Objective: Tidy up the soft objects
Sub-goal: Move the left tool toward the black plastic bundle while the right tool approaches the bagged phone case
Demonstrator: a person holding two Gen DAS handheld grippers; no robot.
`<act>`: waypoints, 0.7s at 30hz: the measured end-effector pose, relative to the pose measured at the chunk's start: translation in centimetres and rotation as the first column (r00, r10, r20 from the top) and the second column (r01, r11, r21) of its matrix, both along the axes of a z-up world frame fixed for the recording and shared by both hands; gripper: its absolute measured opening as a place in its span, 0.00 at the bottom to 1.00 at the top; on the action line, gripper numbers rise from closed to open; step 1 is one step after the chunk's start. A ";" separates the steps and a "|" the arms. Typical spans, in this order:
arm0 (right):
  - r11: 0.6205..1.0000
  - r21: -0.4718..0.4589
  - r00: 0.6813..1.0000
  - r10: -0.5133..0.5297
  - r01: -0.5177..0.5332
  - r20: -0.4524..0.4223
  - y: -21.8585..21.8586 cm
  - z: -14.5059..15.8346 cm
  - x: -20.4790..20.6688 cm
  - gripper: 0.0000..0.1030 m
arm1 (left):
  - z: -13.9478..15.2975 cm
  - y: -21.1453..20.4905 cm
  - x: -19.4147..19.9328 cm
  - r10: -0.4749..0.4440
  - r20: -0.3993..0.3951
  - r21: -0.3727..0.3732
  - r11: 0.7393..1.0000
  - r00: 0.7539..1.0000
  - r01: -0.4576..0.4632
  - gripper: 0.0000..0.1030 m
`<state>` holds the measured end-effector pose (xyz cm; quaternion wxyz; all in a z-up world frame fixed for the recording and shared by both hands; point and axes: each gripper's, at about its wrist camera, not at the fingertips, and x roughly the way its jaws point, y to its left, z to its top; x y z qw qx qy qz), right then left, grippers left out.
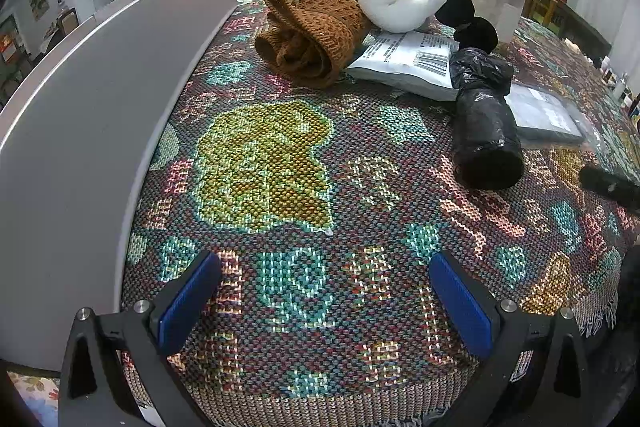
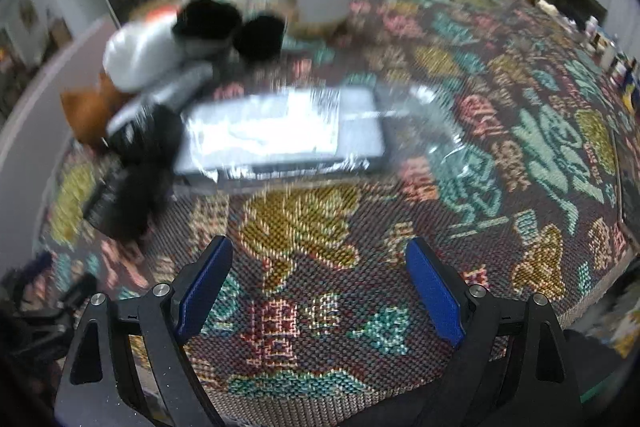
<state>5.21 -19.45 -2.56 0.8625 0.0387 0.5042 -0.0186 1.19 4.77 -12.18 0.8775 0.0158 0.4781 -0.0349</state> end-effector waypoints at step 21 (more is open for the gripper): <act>0.984 -0.072 0.983 -0.158 0.165 0.094 -2.9 -1.0 4.8 0.88 | -0.1 -0.3 0.4 0.047 0.017 -0.005 0.999 0.999 -0.047 1.00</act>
